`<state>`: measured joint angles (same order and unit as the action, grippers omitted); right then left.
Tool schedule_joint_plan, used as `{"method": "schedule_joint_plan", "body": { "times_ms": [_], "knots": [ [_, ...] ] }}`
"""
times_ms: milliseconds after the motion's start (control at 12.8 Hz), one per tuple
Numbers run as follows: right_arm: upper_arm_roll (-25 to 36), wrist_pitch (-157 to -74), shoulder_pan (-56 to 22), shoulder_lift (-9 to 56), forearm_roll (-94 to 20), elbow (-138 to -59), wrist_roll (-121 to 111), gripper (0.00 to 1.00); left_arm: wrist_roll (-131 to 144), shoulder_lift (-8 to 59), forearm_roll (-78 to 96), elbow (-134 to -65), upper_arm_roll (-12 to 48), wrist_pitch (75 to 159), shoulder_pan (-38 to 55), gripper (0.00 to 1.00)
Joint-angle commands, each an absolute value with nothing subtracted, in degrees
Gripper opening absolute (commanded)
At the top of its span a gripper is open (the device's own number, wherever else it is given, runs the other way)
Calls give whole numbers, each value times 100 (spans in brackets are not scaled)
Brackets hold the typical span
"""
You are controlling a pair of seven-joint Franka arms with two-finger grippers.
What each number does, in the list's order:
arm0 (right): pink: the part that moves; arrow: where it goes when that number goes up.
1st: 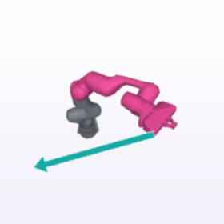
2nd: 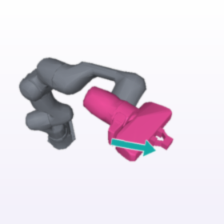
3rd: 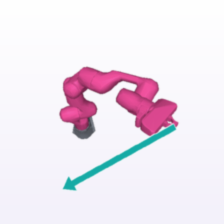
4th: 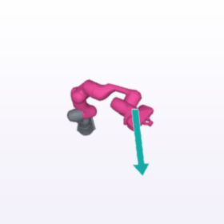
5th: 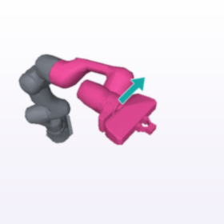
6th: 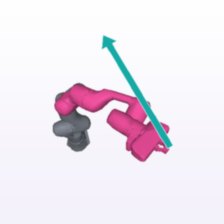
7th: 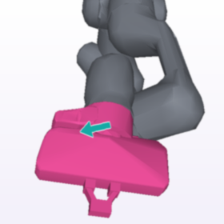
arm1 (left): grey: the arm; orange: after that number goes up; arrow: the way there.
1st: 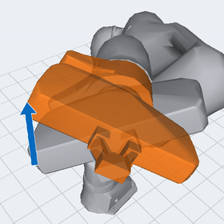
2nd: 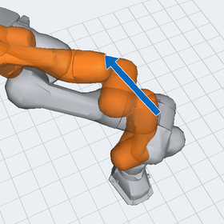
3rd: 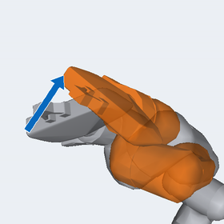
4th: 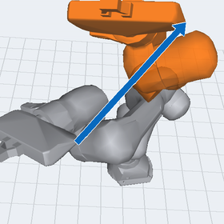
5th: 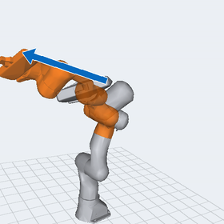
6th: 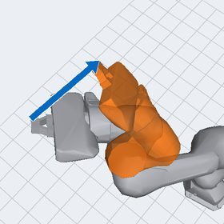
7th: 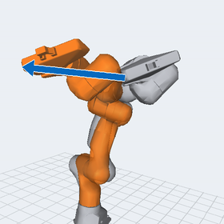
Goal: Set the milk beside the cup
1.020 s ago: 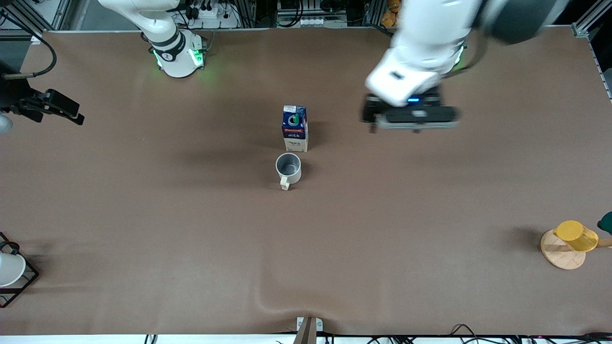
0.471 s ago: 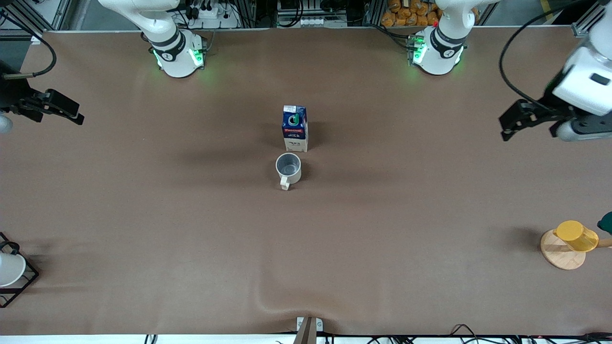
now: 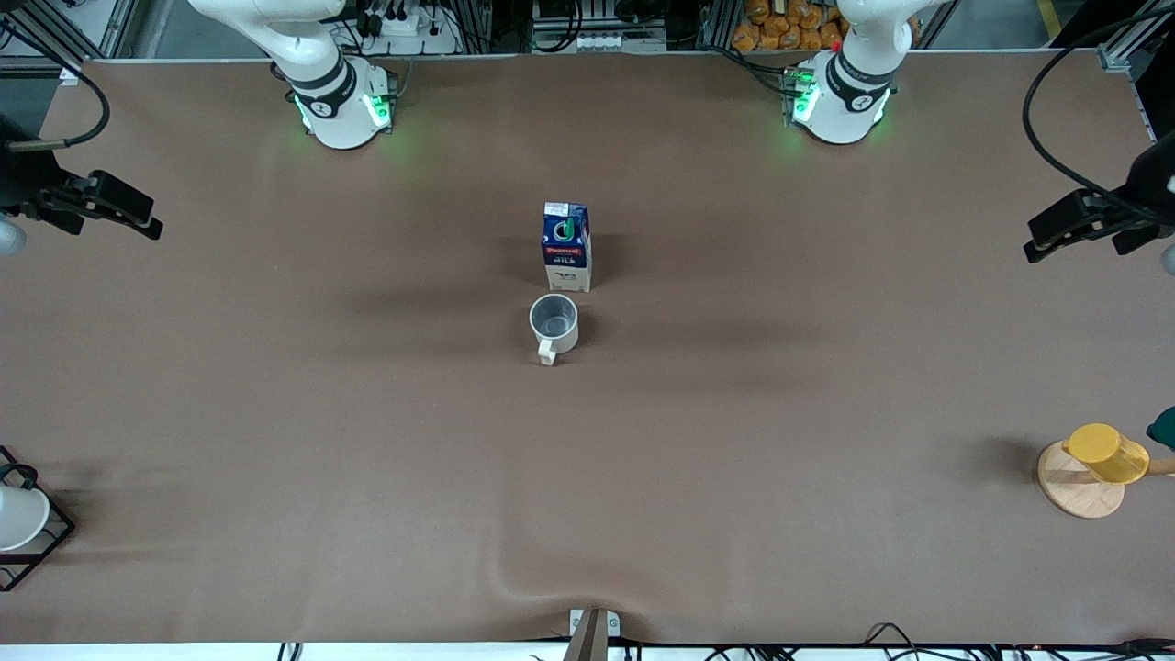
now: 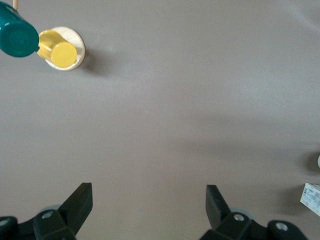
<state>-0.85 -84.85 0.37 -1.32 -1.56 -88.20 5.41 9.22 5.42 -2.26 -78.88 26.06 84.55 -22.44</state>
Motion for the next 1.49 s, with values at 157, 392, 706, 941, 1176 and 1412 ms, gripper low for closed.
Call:
{"method": "schedule_joint_plan", "body": {
  "times_ms": [157,392,706,941,1176,1412],
  "knots": [
    [-141,-8499,62,-123,-255,-8578,553,100,879,19,-70,-8392,1851,8271,-1464,100],
    [-132,-8569,-53,-114,-229,-8569,545,100,835,0,9,-8464,608,8271,-256,100],
    [-114,-8605,0,-123,-255,-8569,457,100,686,-26,87,-8534,589,8253,-272,100],
    [-123,-8596,-9,-123,-255,-8525,466,100,536,-18,88,-8499,580,8253,-290,100],
    [-114,-8596,0,-123,-255,-8517,475,100,563,-18,35,-8482,589,8218,-281,100],
    [-114,-8596,0,-123,-264,-8508,475,100,562,-18,53,-8411,589,8112,-281,100]
  ]
}}
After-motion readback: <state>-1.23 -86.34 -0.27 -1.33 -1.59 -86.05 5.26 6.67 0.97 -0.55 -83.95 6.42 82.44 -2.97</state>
